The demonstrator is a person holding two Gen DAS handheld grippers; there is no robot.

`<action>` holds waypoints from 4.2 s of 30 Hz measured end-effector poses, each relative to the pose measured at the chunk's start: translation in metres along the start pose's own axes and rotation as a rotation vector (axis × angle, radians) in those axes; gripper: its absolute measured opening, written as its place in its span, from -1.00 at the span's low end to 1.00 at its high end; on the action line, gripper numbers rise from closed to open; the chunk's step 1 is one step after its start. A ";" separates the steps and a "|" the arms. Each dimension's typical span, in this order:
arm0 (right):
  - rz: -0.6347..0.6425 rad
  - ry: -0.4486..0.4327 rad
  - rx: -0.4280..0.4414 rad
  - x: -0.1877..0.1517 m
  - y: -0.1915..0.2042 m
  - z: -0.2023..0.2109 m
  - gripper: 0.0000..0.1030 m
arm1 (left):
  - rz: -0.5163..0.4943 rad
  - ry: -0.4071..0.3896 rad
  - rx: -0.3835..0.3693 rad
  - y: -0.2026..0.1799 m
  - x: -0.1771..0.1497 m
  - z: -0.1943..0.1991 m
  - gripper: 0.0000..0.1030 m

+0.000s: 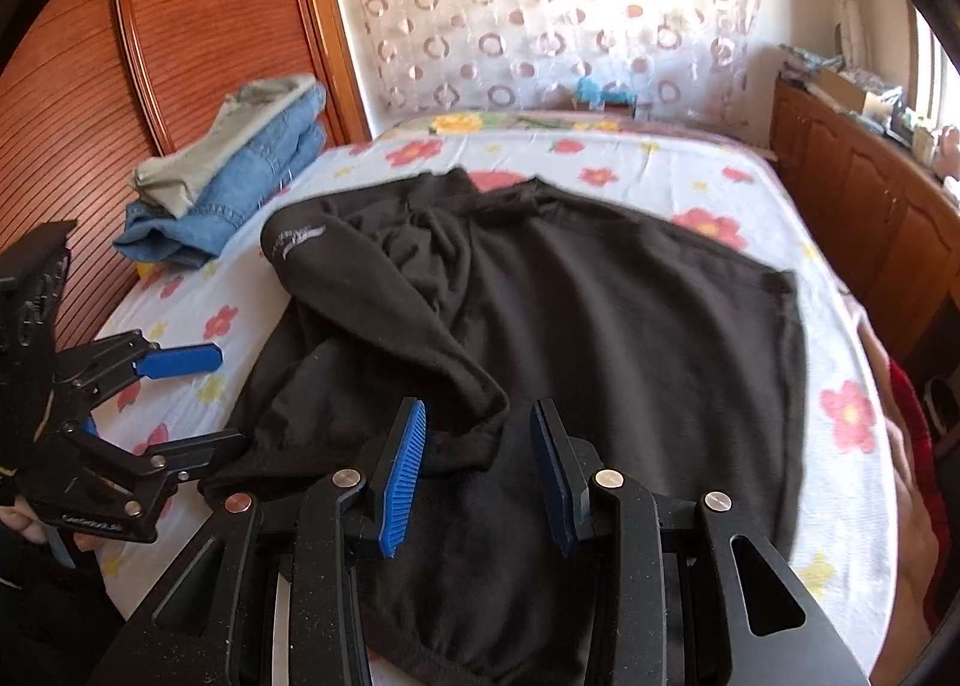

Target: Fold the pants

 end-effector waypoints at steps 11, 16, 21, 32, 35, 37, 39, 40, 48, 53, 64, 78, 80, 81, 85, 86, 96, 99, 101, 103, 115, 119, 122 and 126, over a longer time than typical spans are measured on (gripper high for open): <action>0.049 -0.086 0.056 0.016 0.023 0.021 -0.90 | 0.057 -0.005 0.000 0.006 0.004 0.004 0.52; 0.064 -0.177 0.019 0.024 0.024 0.052 -0.91 | 0.045 -0.060 -0.002 0.002 0.014 0.022 0.52; 0.055 -0.243 -0.015 0.027 0.018 0.075 -0.92 | 0.046 -0.088 -0.015 -0.003 0.020 0.033 0.52; 0.021 -0.323 -0.059 0.015 0.017 0.121 -0.92 | 0.034 -0.097 -0.052 -0.018 0.032 0.040 0.52; 0.009 -0.329 -0.073 0.005 0.013 0.133 -0.92 | 0.017 -0.103 -0.053 -0.023 0.036 0.041 0.52; -0.010 -0.329 -0.073 -0.003 0.011 0.139 -0.92 | 0.002 -0.106 -0.057 -0.028 0.040 0.042 0.52; -0.022 -0.324 -0.080 -0.009 0.009 0.141 -0.92 | -0.005 -0.106 -0.064 -0.031 0.044 0.040 0.52; -0.031 -0.322 -0.087 -0.012 0.007 0.142 -0.92 | -0.008 -0.104 -0.067 -0.033 0.046 0.039 0.52; -0.094 -0.256 -0.124 -0.043 -0.004 0.143 -0.92 | -0.039 -0.073 -0.083 -0.050 0.043 0.026 0.52; -0.136 -0.193 -0.132 -0.064 -0.014 0.137 -0.92 | -0.056 -0.039 -0.080 -0.060 0.036 0.012 0.52; -0.190 -0.102 -0.091 -0.085 -0.020 0.130 -0.92 | -0.093 0.025 -0.038 -0.065 0.016 -0.013 0.52; -0.163 -0.160 -0.100 -0.077 -0.032 0.151 -0.30 | -0.044 -0.017 -0.047 -0.048 0.024 0.001 0.52; -0.142 -0.175 -0.107 -0.069 -0.032 0.157 -0.21 | -0.030 -0.034 -0.039 -0.041 0.029 0.008 0.52; -0.129 -0.178 -0.107 -0.065 -0.030 0.157 -0.18 | -0.025 -0.040 -0.033 -0.037 0.031 0.009 0.52; -0.063 -0.184 -0.096 -0.042 -0.017 0.146 -0.15 | -0.003 -0.070 -0.003 -0.018 0.038 0.019 0.52; -0.047 -0.187 -0.081 -0.036 -0.011 0.142 -0.15 | 0.004 -0.077 0.002 -0.014 0.040 0.022 0.52; 0.045 -0.165 0.052 0.017 0.042 0.088 -0.15 | 0.041 -0.152 0.045 0.021 0.054 0.053 0.52; 0.029 -0.160 0.047 0.030 0.043 0.071 -0.15 | 0.052 -0.163 0.053 0.028 0.054 0.059 0.52; 0.027 -0.149 0.051 0.037 0.044 0.058 -0.15 | 0.055 -0.166 0.057 0.032 0.054 0.061 0.52; 0.036 -0.133 0.062 0.041 0.047 0.048 -0.15 | 0.057 -0.170 0.059 0.035 0.053 0.063 0.52; 0.143 -0.008 0.054 0.053 0.079 -0.015 -0.12 | 0.082 -0.175 0.068 0.049 0.048 0.067 0.52; 0.181 0.016 0.054 0.050 0.088 -0.025 -0.04 | 0.090 -0.170 0.069 0.052 0.045 0.065 0.52; 0.199 0.035 0.058 0.046 0.092 -0.029 0.05 | 0.092 -0.169 0.069 0.053 0.044 0.064 0.52; 0.211 0.057 0.064 0.042 0.093 -0.034 0.16 | 0.094 -0.169 0.066 0.054 0.044 0.062 0.52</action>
Point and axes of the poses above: each gripper's, at about its wrist camera, not at the fingertips, and z roughly against the way its jaws point, y to its left, x to its top, the point moved 9 cm from there along -z, roughly the way its jaws point, and after that the axes turned 2 degrees about z, right-handed, at the moved point
